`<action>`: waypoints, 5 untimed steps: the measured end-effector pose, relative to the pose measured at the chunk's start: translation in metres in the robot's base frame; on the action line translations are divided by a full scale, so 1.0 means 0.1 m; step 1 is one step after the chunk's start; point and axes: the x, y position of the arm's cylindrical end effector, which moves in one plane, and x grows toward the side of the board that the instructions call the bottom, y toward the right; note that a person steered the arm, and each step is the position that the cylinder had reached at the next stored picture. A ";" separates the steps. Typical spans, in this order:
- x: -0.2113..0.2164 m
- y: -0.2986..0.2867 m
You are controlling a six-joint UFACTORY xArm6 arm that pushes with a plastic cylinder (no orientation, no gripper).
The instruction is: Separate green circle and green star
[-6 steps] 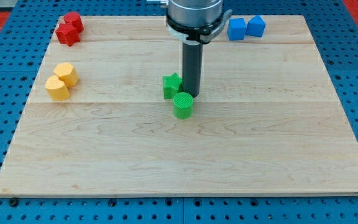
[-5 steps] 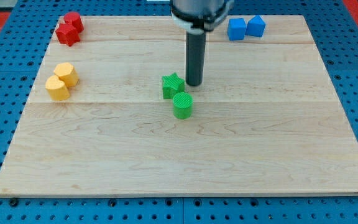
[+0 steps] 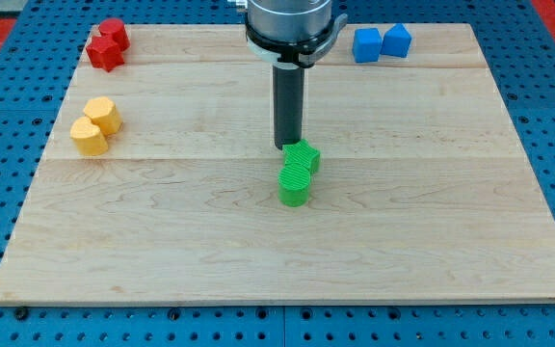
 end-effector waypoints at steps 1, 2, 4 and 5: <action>-0.02 0.01; -0.03 0.53; 0.77 0.10; 0.72 -0.15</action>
